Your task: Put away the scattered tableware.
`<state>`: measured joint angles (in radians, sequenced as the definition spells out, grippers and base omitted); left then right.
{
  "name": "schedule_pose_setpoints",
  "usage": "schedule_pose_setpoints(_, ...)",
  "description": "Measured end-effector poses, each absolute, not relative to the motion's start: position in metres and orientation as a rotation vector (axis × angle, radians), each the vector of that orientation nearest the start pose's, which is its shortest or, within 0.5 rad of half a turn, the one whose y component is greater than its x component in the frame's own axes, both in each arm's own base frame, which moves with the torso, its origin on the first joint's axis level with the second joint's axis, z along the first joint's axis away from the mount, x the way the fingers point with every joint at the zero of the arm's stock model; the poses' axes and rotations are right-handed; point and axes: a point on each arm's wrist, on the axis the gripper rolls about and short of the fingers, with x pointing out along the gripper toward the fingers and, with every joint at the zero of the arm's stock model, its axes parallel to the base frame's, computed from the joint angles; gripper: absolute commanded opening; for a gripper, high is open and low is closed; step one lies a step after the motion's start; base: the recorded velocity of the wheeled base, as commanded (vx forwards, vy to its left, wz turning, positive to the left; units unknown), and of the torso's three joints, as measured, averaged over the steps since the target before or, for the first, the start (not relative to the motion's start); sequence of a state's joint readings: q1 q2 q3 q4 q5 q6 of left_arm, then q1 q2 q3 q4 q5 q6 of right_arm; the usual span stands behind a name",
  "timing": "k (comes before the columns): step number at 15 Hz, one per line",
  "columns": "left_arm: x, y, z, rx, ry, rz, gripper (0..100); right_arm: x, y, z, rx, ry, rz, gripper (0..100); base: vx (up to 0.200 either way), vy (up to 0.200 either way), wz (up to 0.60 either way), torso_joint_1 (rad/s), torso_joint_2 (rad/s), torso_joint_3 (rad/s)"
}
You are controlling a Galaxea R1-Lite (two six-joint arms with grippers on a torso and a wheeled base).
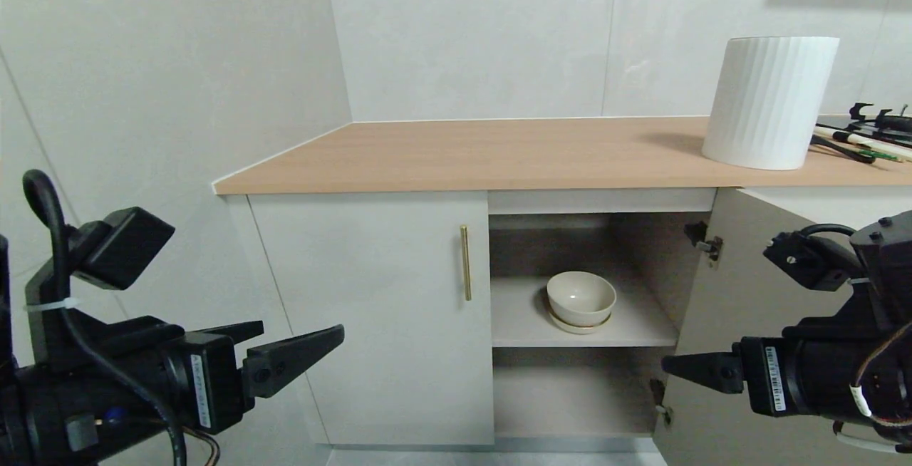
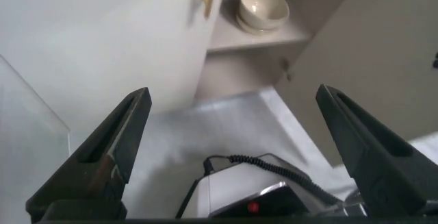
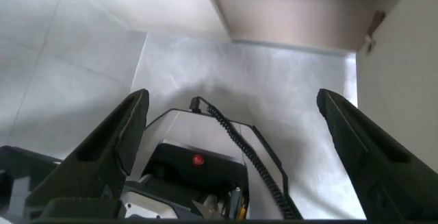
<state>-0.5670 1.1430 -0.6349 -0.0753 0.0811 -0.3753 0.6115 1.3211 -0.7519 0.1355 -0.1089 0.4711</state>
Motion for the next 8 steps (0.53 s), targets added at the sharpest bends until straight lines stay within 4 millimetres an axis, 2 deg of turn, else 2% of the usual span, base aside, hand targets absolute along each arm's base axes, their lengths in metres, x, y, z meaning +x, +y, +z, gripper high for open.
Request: schedule_pose_setpoints(8,0.1340,-0.0861,0.2049,-0.210,0.523,-0.402,100,0.1579,0.1072,0.1917,0.181,0.759,0.296,100,-0.200,0.000,0.00,0.004,0.00,0.005)
